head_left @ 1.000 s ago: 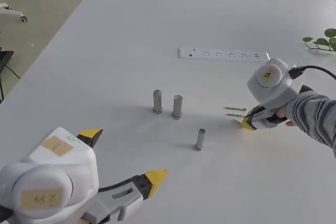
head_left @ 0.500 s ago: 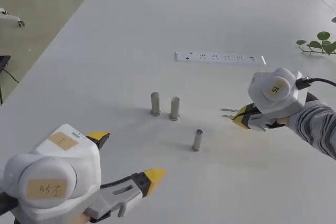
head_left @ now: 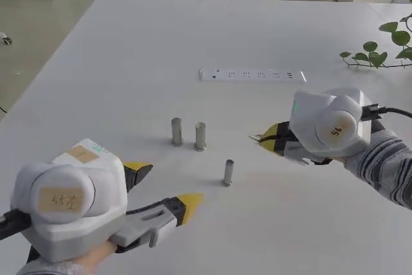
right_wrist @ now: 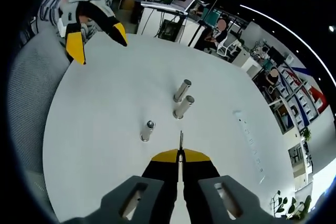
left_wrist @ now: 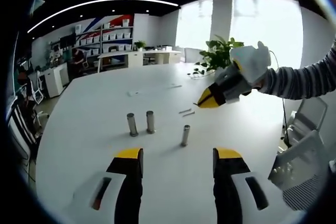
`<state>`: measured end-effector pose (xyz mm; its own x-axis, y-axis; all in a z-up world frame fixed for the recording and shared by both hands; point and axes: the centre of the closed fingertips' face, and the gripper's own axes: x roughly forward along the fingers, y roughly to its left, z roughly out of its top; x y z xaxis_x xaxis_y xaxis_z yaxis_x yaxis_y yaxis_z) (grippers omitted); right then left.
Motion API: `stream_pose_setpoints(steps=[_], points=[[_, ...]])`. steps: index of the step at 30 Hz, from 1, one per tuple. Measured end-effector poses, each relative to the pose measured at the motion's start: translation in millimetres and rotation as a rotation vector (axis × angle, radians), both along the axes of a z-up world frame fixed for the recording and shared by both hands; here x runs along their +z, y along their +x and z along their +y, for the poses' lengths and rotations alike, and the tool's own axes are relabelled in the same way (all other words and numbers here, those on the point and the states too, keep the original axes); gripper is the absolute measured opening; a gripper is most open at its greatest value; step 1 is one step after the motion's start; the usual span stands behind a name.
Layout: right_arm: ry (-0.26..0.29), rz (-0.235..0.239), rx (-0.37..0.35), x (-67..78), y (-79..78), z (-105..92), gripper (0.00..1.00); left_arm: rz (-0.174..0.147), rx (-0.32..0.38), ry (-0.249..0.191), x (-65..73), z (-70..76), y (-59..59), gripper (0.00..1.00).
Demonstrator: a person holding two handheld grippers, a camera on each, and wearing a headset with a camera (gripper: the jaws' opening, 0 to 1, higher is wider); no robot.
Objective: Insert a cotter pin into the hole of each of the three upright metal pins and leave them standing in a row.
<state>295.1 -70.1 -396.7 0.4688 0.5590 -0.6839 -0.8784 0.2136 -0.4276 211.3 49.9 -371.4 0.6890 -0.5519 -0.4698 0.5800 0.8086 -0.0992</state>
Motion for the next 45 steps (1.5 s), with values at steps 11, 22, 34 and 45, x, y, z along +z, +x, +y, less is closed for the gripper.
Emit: stream_pose_setpoints(steps=[11, 22, 34, 45], points=[[0.031, -0.067, 0.131, 14.8, -30.4, 28.7, 0.0, 0.071, -0.052, -0.118, 5.8, -23.0, 5.9, 0.36], [0.058, -0.087, 0.235, 27.6, -62.0, 51.8, 0.0, 0.176, -0.044, -0.282, 13.6, -35.3, 2.4, 0.19], [0.05, -0.137, 0.328, 40.4, -83.0, 67.3, 0.0, 0.202, -0.059, -0.411, 27.5, -43.9, -1.1, 0.05], [0.053, -0.15, 0.346, 42.8, -87.3, 73.3, 0.0, 0.213, -0.072, -0.398, 23.5, -46.7, -4.1, 0.0]])
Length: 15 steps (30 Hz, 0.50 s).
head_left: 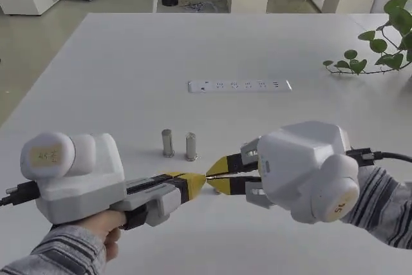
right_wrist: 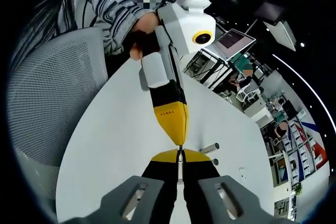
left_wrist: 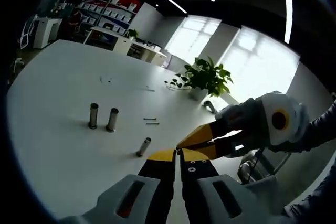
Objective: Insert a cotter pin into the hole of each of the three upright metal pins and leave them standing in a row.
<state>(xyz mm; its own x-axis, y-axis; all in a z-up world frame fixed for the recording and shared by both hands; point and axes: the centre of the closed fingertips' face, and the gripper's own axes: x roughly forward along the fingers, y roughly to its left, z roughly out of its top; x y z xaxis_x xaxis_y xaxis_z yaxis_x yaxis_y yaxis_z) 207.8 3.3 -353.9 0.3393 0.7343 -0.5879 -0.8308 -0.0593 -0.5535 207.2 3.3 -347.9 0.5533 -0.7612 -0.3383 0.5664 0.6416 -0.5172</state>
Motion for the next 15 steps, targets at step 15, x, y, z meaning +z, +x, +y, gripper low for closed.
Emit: stream_pose_setpoints(steps=[15], points=[[0.052, 0.07, -0.027, -0.5, 0.4, 0.9, 0.0, -0.02, -0.024, 0.034, -2.3, -2.2, 0.6, 0.0]])
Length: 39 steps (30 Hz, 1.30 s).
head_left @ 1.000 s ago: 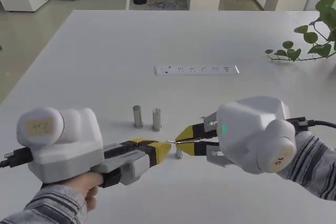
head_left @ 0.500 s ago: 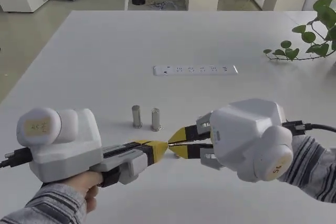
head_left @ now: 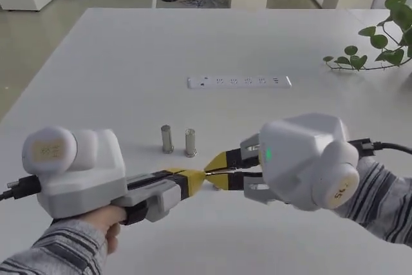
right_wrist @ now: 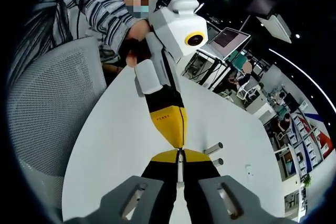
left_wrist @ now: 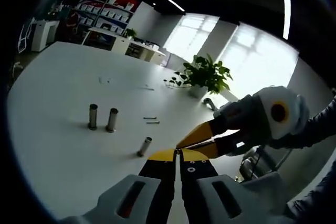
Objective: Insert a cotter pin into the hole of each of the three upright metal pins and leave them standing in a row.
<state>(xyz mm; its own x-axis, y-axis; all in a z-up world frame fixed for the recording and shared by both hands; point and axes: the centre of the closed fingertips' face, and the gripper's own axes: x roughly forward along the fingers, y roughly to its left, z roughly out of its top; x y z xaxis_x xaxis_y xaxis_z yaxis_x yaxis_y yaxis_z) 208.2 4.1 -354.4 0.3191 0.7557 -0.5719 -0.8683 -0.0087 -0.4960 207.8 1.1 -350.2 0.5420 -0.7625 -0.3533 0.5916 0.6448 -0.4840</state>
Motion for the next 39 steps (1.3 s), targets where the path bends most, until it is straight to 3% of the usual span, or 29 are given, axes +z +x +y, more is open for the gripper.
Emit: stream_pose_setpoints(steps=[2, 4, 7, 9, 10, 14, 17, 19, 21, 23, 26, 30, 39], points=[[0.004, 0.013, -0.003, -0.8, -0.8, 0.1, 0.0, -0.012, -0.015, 0.021, -0.2, -0.1, -0.4, 0.0], [0.049, 0.077, -0.028, -0.3, -2.3, 1.4, 0.0, -0.041, -0.028, 0.075, -3.4, 3.3, 0.9, 0.0], [0.072, 0.136, -0.056, -1.3, -0.5, -1.8, 0.04, -0.079, -0.056, 0.131, -6.4, 7.3, 0.8, 0.0], [0.114, 0.201, -0.087, -1.4, -0.2, -3.4, 0.04, -0.121, -0.075, 0.164, -7.0, 10.7, 0.7, 0.0], [0.135, 0.258, -0.098, -2.7, -2.4, -4.2, 0.05, -0.136, -0.084, 0.192, -8.8, 13.3, 0.2, 0.0], [0.202, 0.401, -0.145, -5.2, -5.0, -6.7, 0.06, -0.134, -0.09, 0.207, -12.9, 16.9, -1.5, 0.0], [0.232, 0.517, -0.182, -9.8, -8.1, -9.5, 0.06, -0.171, -0.12, 0.229, -12.0, 17.8, -3.5, 0.0], [0.25, 0.544, -0.179, -11.4, -8.5, -10.4, 0.06, -0.177, -0.132, 0.219, -10.6, 16.9, -4.7, 0.0], [0.286, 0.616, -0.197, -12.9, -11.7, -10.5, 0.06, -0.187, -0.134, 0.24, -12.2, 18.5, -3.9, 0.0], [0.325, 0.689, -0.221, -13.9, -13.0, -10.8, 0.07, -0.217, -0.163, 0.258, -12.0, 16.2, -6.4, 0.0], [0.342, 0.72, -0.227, -17.2, -12.7, -13.6, 0.07, -0.256, -0.205, 0.289, -12.2, 12.7, -10.7, 0.0], [0.346, 0.752, -0.221, -21.3, -16.3, -15.5, 0.07, -0.271, -0.249, 0.313, -15.8, 8.7, -17.5, 0.0], [0.374, 0.818, -0.171, -20.6, -28.7, -11.7, 0.06, -0.306, -0.335, 0.278, -9.8, -3.1, -31.6, 0.0]])
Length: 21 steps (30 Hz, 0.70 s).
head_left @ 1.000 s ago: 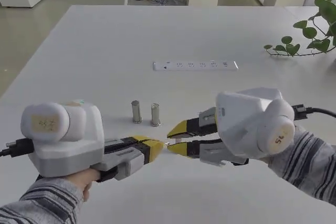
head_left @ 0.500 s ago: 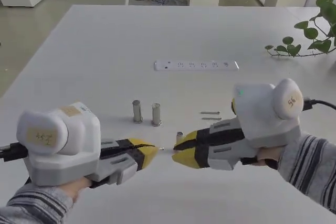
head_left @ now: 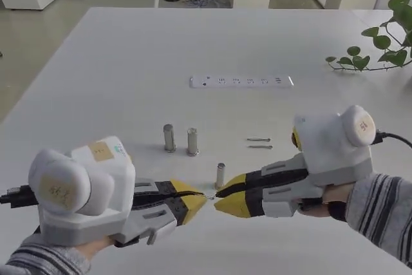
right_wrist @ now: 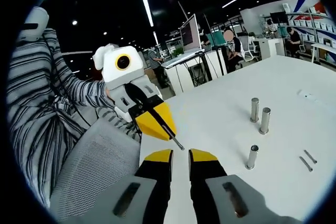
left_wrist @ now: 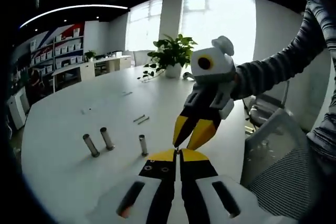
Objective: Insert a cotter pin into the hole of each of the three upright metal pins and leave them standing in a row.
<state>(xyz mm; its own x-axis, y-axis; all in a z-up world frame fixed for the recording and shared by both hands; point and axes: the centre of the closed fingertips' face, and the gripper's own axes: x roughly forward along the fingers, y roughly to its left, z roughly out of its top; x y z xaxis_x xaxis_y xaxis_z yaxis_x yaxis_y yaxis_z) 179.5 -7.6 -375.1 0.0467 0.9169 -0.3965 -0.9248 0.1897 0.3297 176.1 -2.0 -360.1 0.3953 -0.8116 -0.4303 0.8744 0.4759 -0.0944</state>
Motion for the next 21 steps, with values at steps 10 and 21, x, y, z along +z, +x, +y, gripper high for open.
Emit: stream_pose_setpoints(steps=[10, 21], points=[[-0.008, -0.013, 0.067, -2.4, -14.0, 1.4, 0.0, 0.032, -0.048, -0.012, -2.1, -8.5, -11.4, 0.0], [-0.048, -0.083, 0.108, -0.2, -16.5, -3.9, 0.0, 0.057, -0.044, -0.036, -2.7, -11.1, -12.8, 0.0]])
